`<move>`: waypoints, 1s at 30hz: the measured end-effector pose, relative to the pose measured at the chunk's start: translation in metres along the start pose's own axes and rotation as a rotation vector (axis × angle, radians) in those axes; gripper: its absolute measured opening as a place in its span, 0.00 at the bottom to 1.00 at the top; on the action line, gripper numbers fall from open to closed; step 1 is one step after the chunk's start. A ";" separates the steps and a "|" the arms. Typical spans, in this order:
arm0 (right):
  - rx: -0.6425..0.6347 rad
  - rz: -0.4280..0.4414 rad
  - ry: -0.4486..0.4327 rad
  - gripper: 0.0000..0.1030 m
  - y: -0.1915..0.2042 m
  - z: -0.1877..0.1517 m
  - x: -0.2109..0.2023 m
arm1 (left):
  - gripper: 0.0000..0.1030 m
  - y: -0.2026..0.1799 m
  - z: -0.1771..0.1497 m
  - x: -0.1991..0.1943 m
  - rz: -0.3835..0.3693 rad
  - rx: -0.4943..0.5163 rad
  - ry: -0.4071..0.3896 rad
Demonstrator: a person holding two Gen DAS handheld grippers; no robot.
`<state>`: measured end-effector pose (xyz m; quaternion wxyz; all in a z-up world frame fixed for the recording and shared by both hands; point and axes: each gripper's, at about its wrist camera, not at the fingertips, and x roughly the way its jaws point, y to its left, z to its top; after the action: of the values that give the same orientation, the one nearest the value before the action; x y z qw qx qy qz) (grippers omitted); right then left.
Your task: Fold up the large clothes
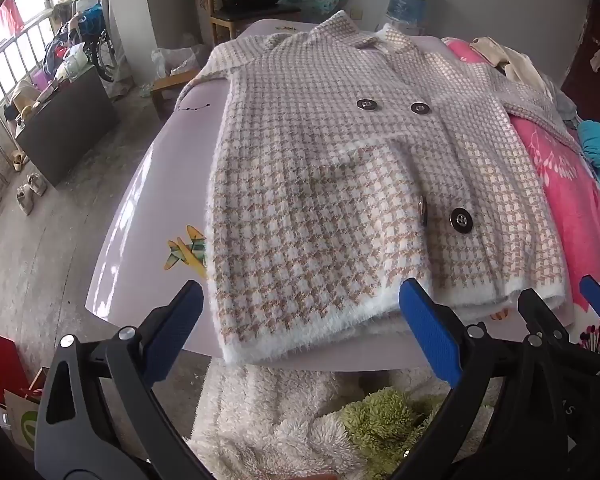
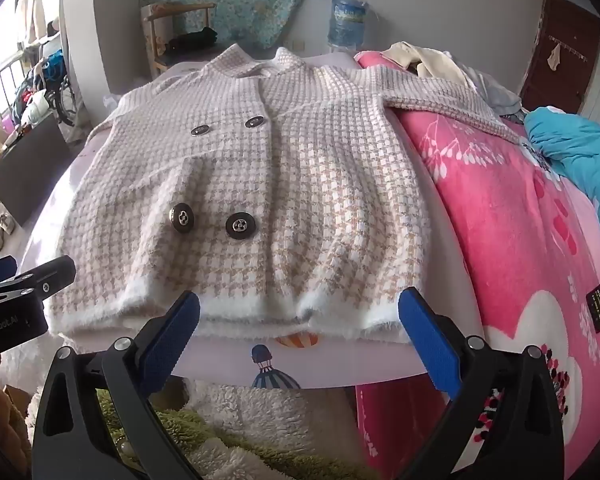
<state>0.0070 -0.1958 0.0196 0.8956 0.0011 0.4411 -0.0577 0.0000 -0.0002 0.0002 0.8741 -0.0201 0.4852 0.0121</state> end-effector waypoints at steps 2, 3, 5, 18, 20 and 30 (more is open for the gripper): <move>-0.006 -0.007 0.003 0.94 0.001 0.000 0.000 | 0.92 0.000 0.000 0.000 -0.003 -0.003 -0.001; -0.008 -0.008 0.004 0.94 0.001 0.000 0.000 | 0.92 0.000 0.000 0.000 -0.001 -0.003 -0.002; -0.010 -0.009 0.005 0.94 0.002 0.001 -0.001 | 0.92 -0.001 0.000 -0.001 0.002 -0.002 -0.004; -0.006 -0.015 -0.004 0.94 0.003 0.002 -0.003 | 0.92 0.003 0.002 0.000 -0.017 -0.015 0.001; -0.006 -0.014 -0.003 0.94 0.002 0.004 -0.004 | 0.92 0.003 0.002 0.000 -0.017 -0.017 0.001; -0.012 -0.021 -0.006 0.94 0.002 0.002 -0.006 | 0.92 0.008 0.003 -0.003 -0.019 -0.024 0.002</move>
<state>0.0049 -0.1937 0.0255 0.8963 -0.0088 0.4386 -0.0644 0.0010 0.0082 0.0039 0.8734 -0.0353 0.4857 0.0097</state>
